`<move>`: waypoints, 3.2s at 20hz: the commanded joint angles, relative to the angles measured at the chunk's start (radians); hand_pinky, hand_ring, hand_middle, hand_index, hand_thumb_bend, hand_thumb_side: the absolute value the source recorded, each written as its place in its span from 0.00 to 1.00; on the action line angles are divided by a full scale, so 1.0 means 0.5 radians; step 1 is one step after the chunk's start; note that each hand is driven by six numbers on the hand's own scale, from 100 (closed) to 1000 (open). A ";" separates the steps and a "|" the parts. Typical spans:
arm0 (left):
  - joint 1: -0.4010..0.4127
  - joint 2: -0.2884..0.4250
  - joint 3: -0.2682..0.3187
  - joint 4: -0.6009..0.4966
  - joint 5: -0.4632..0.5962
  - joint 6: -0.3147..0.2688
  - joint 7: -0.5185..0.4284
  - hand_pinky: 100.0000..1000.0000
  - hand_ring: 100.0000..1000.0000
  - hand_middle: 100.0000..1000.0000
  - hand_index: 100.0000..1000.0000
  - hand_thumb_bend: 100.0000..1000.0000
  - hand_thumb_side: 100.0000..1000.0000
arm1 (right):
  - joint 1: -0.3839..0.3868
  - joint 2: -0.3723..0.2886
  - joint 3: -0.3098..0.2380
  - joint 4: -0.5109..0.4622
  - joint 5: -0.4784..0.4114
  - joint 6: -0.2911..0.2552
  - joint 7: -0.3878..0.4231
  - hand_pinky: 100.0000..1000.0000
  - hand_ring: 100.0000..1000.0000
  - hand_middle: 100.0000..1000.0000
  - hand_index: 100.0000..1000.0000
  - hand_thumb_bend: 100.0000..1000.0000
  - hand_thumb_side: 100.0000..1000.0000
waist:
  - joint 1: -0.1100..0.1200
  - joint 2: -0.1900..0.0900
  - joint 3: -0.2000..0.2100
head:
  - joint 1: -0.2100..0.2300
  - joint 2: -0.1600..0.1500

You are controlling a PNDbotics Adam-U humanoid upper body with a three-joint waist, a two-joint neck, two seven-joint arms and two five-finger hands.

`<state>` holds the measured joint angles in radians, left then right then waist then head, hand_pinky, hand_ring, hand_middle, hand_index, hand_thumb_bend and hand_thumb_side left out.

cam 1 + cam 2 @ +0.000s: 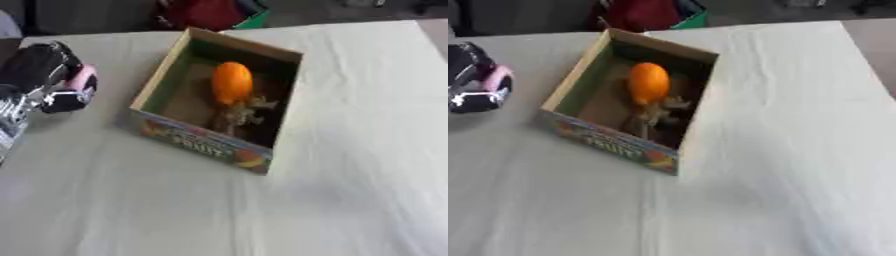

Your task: Pick up objects on the table and place them in the box.

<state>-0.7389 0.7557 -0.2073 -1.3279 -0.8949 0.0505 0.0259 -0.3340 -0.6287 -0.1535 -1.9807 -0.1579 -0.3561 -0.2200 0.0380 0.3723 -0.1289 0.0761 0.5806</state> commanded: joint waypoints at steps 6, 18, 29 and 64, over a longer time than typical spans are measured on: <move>-0.049 0.099 -0.013 -0.173 0.079 -0.015 -0.038 0.21 0.34 0.26 0.36 0.00 0.23 | 0.001 -0.058 -0.013 -0.039 -0.031 0.013 0.011 0.72 1.00 0.57 0.79 0.00 0.84 | 0.004 -0.079 0.008 | -0.015 0.024; -0.211 0.067 -0.034 -0.488 0.323 -0.050 -0.152 0.28 0.35 0.32 0.42 0.00 0.26 | -0.006 -0.059 -0.010 -0.039 -0.056 0.017 0.015 0.72 1.00 0.57 0.79 0.00 0.84 | 0.012 -0.100 0.003 | -0.014 0.019; -0.515 -0.183 -0.160 -0.556 0.568 -0.101 -0.191 0.31 0.35 0.34 0.42 0.00 0.29 | -0.052 -0.053 -0.004 -0.039 -0.096 0.009 0.016 0.72 1.00 0.57 0.79 0.00 0.83 | 0.015 -0.098 -0.040 | 0.023 0.018; -0.434 -0.570 -0.383 -0.056 -0.034 -0.337 -0.801 0.51 0.72 0.71 0.88 0.00 0.12 | -0.094 0.013 0.018 -0.039 -0.121 0.036 0.063 0.72 1.00 0.56 0.79 0.00 0.84 | -0.013 -0.063 -0.051 | 0.030 -0.018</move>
<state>-0.9431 0.4568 -0.4076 -1.3461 -0.8962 -0.1237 -0.3521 -0.3771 -0.6062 -0.1405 -1.9807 -0.2213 -0.3370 -0.1911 0.0379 0.3634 -0.1544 0.0938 0.5788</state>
